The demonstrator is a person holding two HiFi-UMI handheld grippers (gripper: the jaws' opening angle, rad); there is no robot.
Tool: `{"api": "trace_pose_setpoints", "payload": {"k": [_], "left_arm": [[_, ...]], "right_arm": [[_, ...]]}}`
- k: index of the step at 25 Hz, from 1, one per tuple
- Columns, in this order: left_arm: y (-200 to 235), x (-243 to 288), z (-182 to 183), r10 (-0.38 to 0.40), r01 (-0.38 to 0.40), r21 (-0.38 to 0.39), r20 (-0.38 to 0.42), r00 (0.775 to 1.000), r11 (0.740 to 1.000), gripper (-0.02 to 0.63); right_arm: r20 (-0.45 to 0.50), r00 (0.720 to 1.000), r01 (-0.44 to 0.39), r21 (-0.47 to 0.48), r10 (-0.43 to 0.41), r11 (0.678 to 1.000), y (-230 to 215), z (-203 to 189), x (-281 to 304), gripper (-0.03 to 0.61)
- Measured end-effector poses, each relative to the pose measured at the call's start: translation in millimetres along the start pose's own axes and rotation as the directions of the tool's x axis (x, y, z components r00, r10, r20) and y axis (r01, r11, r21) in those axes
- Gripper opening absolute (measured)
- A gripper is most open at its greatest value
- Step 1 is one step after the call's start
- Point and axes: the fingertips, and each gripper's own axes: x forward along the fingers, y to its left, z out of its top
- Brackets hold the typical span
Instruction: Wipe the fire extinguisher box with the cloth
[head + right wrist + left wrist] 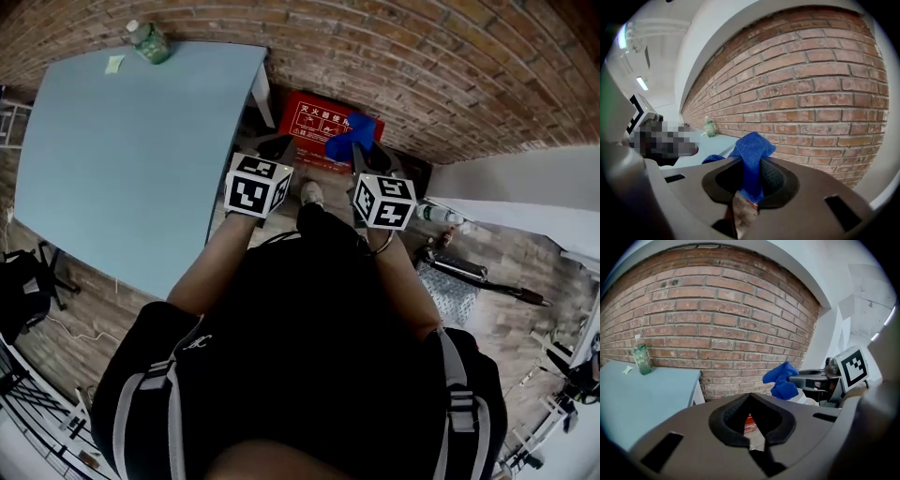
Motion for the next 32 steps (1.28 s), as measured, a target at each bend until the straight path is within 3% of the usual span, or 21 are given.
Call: {"api": "trace_pose_setpoints", "payload": {"k": [10, 16, 25, 32], "left_arm": [[36, 52, 24, 0.116, -0.12, -0.105, -0.04, 0.992, 0.987, 0.008], [54, 77, 17, 0.175, -0.182, -0.193, -0.054, 0.983, 0.964, 0.008], [80, 70, -12, 0.209, -0.231, -0.263, -0.109, 0.972, 0.937, 0.008], [93, 79, -30, 0.163, -0.193, -0.283, -0.127, 0.978, 0.939, 0.008]], "right_arm": [[-0.133, 0.977, -0.181, -0.099, 0.167, 0.978, -23, 9, 85, 0.089], [-0.241, 0.931, -0.321, -0.192, 0.273, 0.927, -20, 1, 137, 0.089], [-0.37, 0.878, -0.414, -0.265, 0.305, 0.871, -2, -36, 206, 0.089], [-0.462, 0.833, -0.445, -0.228, 0.306, 0.866, 15, -65, 260, 0.089]]}}
